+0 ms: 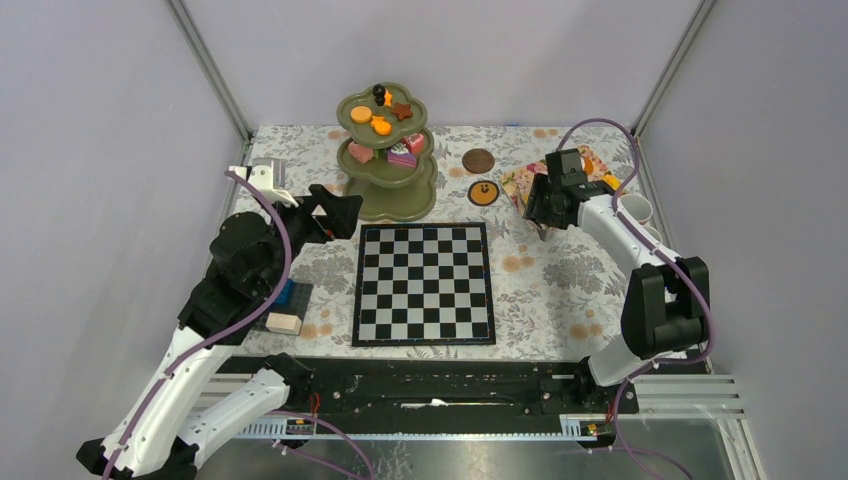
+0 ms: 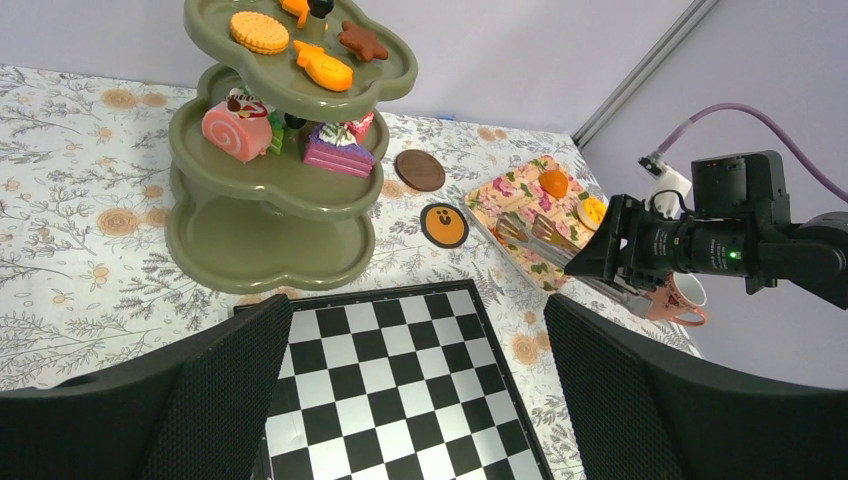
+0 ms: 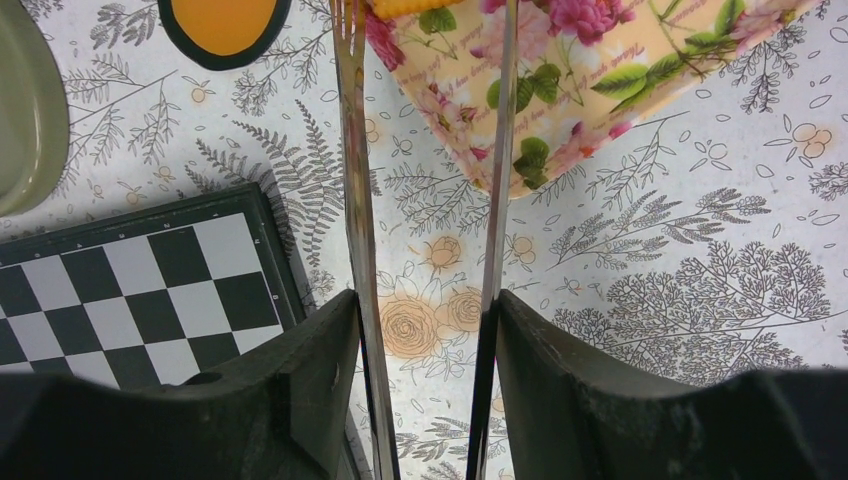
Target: Serve the afternoon tea
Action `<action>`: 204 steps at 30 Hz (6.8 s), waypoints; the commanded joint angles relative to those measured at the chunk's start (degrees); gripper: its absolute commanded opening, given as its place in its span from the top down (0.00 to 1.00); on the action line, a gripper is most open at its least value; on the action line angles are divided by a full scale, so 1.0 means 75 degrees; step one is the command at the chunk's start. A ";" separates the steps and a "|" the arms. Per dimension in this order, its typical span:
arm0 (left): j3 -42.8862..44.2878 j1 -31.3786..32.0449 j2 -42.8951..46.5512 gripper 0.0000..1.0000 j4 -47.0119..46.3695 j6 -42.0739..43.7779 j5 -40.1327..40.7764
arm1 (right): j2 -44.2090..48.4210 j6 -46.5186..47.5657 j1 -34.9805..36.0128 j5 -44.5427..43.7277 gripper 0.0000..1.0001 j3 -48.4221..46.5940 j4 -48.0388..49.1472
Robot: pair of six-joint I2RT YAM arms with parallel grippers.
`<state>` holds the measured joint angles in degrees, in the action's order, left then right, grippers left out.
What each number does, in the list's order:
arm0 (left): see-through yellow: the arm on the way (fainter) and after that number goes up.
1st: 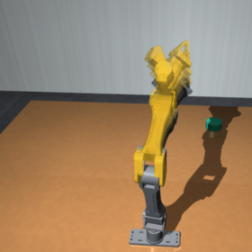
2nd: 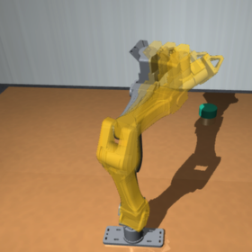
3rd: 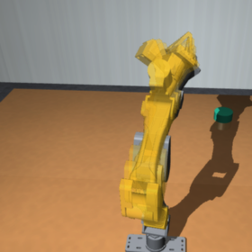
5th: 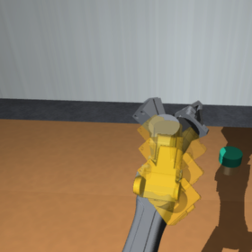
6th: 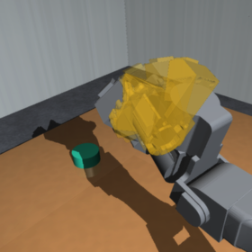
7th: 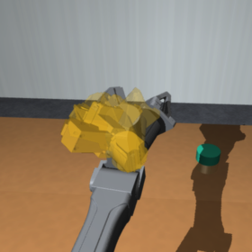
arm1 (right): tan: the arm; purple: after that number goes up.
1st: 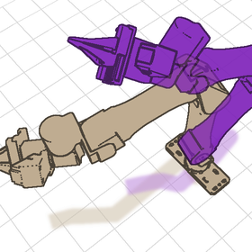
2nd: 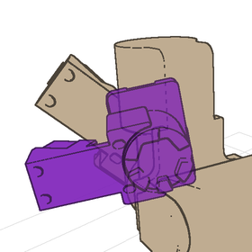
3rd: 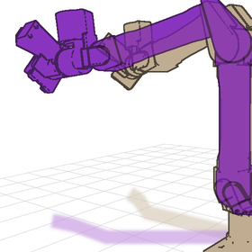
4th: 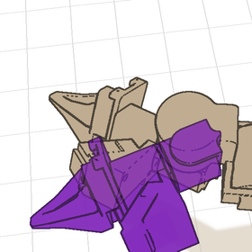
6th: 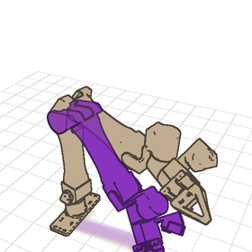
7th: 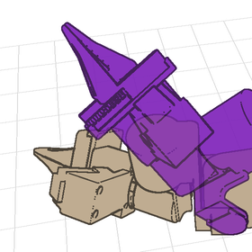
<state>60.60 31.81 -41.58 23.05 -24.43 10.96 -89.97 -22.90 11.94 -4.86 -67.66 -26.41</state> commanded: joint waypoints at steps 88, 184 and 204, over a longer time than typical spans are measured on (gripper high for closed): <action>0.0279 0.0021 0.0584 0.01 0.0202 0.0093 0.0452 | -0.1029 -0.1420 0.2156 0.3626 0.70 -0.4674 0.1496; 0.0062 0.0022 0.0156 0.01 -0.0090 0.0037 0.0105 | 0.1936 0.0350 0.1636 0.1902 0.49 -0.1538 0.1778; 0.0024 0.0018 0.0139 0.01 -0.0145 -0.0103 -0.0045 | 0.0995 -0.0038 -0.1895 0.0133 0.49 0.0290 0.0708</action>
<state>59.96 31.83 -41.08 24.08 -24.49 11.14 -79.85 -23.05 -2.04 2.33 -58.28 -21.06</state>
